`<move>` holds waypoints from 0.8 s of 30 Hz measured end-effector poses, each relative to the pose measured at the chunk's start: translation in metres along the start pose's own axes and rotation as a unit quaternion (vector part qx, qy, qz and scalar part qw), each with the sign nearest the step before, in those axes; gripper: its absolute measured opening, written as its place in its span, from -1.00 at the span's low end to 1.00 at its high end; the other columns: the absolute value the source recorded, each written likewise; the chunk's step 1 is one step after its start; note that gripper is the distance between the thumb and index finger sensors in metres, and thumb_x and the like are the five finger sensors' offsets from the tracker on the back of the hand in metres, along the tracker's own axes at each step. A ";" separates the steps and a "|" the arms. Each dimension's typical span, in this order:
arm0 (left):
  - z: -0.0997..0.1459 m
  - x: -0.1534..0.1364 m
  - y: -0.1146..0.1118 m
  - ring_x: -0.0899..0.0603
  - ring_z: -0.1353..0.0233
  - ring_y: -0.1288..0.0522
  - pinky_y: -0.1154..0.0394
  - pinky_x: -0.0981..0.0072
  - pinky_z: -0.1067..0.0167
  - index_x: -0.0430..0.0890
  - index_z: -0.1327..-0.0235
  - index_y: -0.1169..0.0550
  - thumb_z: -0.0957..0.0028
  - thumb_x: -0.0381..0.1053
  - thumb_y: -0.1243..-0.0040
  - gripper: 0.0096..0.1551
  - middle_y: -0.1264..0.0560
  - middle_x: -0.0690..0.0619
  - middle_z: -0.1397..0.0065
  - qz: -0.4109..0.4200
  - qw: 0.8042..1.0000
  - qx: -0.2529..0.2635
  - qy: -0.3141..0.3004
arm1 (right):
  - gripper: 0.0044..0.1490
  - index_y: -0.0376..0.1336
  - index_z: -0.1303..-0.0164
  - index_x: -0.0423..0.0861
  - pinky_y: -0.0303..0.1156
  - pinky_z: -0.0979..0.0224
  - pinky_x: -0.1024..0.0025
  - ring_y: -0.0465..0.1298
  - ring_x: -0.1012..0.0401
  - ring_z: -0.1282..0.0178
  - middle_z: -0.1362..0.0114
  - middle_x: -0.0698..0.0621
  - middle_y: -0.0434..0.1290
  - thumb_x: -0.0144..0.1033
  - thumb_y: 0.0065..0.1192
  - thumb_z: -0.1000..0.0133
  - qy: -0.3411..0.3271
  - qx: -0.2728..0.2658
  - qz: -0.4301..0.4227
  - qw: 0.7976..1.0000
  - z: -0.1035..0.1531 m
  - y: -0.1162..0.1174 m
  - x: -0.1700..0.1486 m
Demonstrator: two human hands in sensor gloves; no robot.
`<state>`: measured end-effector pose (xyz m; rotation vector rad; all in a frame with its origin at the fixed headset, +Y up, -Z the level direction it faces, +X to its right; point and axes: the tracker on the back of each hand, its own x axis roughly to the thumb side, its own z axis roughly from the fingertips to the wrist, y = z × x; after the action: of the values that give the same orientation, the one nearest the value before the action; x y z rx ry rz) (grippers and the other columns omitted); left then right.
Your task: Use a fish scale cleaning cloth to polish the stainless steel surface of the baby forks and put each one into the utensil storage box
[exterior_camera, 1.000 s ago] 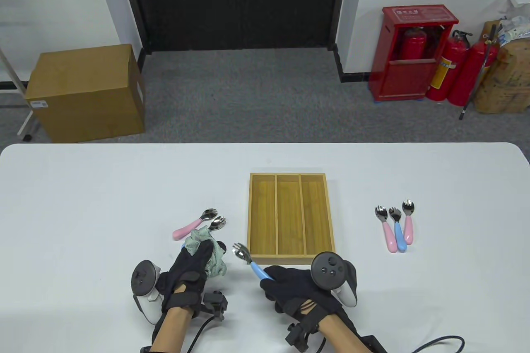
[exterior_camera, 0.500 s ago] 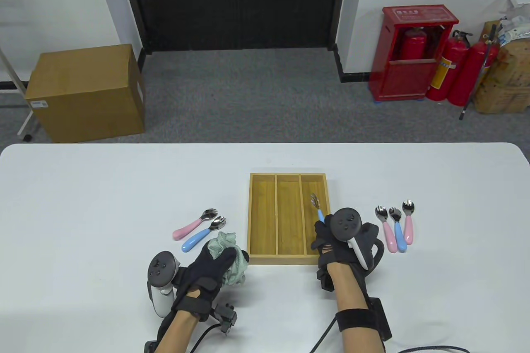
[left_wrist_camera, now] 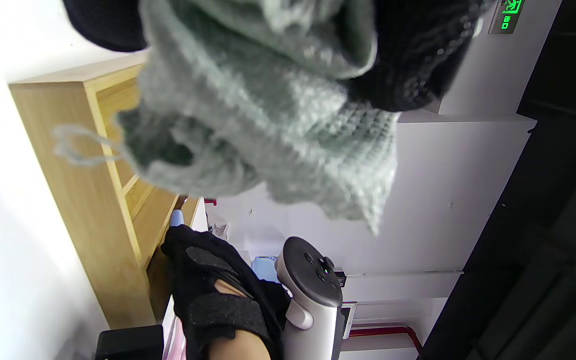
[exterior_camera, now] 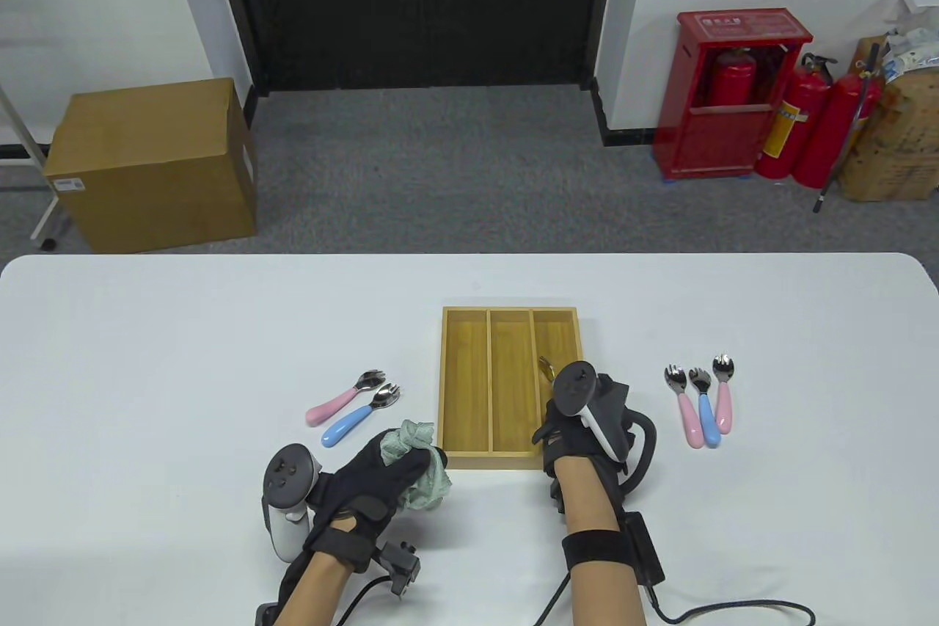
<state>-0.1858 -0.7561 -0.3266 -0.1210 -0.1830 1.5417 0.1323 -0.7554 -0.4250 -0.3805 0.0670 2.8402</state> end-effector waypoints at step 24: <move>0.001 -0.001 -0.004 -0.12 -0.40 -0.63 -0.40 -0.20 -0.34 0.05 -0.23 -0.56 -0.09 0.25 -0.36 -0.48 -0.70 0.08 -0.22 0.004 1.000 -0.006 -0.007 | -0.38 0.27 -0.39 -0.06 0.05 -0.46 -0.27 0.13 -0.19 -0.52 -0.66 -0.20 -0.01 -0.26 0.30 -0.08 0.212 -0.035 -0.139 0.967 -0.023 -0.092 -0.167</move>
<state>-0.1823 -0.7571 -0.3253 -0.1208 -0.2035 1.5490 0.3183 -0.7126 -0.4042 -0.9305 -0.0044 2.4453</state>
